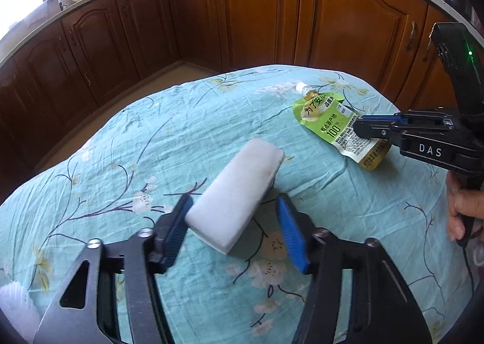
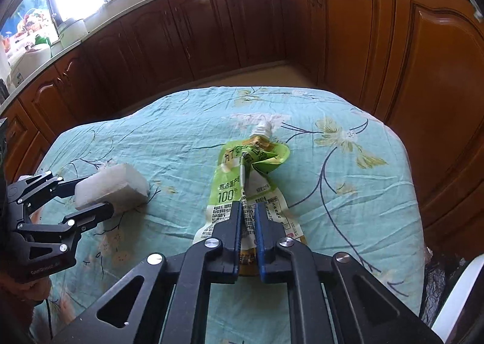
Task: Collect trash
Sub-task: 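Grasp the white foam block with the left tool while the right tool grasps the green pouch, then carry both items over the bin and open both tools to drop them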
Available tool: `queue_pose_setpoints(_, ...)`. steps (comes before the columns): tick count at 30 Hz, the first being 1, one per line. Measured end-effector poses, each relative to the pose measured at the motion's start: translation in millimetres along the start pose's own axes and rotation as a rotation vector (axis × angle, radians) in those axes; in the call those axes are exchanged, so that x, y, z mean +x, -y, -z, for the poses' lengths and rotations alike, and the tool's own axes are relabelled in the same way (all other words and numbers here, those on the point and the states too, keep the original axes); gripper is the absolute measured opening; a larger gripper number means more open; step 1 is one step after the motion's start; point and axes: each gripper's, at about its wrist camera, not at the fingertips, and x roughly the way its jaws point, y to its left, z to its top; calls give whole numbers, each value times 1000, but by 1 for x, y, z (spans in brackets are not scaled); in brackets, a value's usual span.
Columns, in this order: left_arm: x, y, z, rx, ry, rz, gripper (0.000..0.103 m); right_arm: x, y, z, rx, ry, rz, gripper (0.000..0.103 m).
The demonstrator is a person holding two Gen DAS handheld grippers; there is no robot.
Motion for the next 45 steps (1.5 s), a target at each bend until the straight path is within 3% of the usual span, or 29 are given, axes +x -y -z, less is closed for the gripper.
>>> queue_pose_setpoints(2, -6, 8, 2, 18, 16, -14, 41, -13, 0, 9, 27, 11, -25, 4)
queue_pose_setpoints(10, -60, 34, 17, -31, 86, 124, 39, -90, 1, 63, 103, 122, -67, 4)
queue_pose_setpoints(18, -93, 77, 42, -86, 99, 230, 39, -150, 19, 120, 215, 211, -35, 4)
queue_pose_setpoints(31, -102, 135, 54, -76, 82, 255, 39, -200, 51, 168, 328, 287, 3, 4)
queue_pose_setpoints(45, -111, 187, 45, 15, 91, 282, 39, -225, 71, 187, 373, 334, 24, 4)
